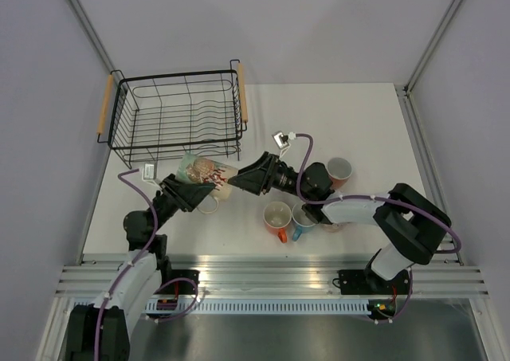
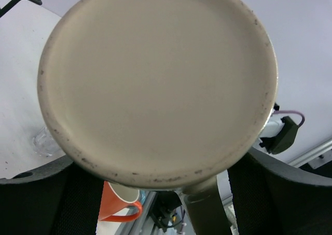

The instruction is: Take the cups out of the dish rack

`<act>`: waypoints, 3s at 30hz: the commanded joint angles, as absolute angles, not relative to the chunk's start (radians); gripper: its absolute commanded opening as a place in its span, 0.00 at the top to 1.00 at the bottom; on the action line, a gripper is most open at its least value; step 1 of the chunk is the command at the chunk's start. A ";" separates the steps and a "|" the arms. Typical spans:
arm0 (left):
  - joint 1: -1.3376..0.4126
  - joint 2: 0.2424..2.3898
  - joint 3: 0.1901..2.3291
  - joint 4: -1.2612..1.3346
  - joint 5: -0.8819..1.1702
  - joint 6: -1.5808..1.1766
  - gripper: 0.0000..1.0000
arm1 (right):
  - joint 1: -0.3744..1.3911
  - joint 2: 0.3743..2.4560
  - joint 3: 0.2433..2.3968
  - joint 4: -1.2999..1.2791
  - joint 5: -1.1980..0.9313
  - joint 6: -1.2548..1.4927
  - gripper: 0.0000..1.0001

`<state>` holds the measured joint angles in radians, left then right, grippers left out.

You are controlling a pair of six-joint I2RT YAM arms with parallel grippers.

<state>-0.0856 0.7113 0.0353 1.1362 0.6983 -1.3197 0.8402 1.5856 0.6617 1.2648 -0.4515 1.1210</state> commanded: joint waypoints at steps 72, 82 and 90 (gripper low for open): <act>-0.150 0.344 0.612 -0.376 -0.156 -0.647 0.09 | 1.104 2.046 1.870 -0.862 0.192 0.129 0.99; -0.150 0.350 0.620 -0.383 -0.170 -0.650 0.08 | 1.144 2.088 1.908 -0.928 0.268 0.084 0.99; -0.150 0.364 0.629 -0.383 -0.167 -0.653 0.08 | 1.150 2.083 1.911 -0.946 0.275 0.066 0.99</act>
